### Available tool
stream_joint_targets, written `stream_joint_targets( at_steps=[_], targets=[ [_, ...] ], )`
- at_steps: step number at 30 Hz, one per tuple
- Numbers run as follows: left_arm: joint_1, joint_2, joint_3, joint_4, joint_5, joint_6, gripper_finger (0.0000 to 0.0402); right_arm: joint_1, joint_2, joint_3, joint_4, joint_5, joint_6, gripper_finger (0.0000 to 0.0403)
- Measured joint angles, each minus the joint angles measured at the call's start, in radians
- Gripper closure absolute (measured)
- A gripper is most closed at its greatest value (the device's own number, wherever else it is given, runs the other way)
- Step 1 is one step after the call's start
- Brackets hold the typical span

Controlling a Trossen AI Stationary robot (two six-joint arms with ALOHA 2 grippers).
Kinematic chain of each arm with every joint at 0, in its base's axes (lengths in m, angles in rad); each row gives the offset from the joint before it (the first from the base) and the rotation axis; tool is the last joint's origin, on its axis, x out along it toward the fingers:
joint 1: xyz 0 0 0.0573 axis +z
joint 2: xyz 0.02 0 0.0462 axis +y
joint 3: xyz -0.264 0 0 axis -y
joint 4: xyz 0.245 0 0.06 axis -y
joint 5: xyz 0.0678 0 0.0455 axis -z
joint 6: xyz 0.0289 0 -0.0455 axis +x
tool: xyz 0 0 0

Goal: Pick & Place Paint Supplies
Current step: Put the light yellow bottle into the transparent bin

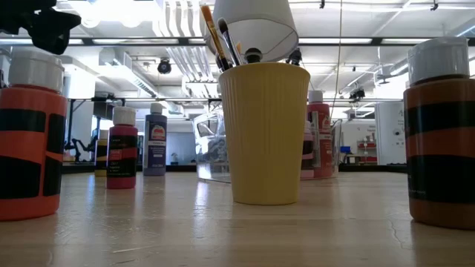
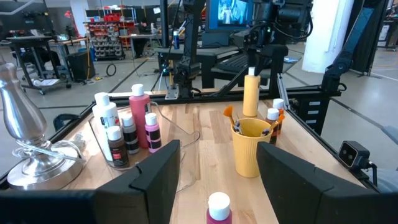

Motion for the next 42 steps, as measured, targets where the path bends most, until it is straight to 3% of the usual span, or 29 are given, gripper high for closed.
stream_joint_targets(
  at_steps=[8,16,24,30,38,42],
  targets=[
    [0.000,0.000,0.000,0.000,0.000,0.000,0.0183,0.000,0.000,-0.006,0.006,0.004,-0.016,0.0278],
    [0.000,0.000,0.000,0.000,0.000,0.000,0.0183,0.000,0.000,-0.007,0.006,0.002,-0.019,0.0266],
    [0.000,0.000,0.000,0.000,0.000,0.000,0.0183,0.000,0.000,-0.007,0.007,0.003,-0.037,0.0283],
    [0.000,0.000,0.000,0.000,0.000,0.000,0.0183,0.000,0.000,-0.008,0.005,0.000,-0.038,0.0266],
    [0.000,0.000,0.000,0.000,0.000,0.000,0.0183,0.000,0.000,-0.008,0.006,0.002,-0.053,0.0286],
    [0.000,0.000,0.000,0.000,0.000,0.000,0.0183,0.000,0.000,-0.008,0.006,0.003,-0.058,0.0273]
  ],
)
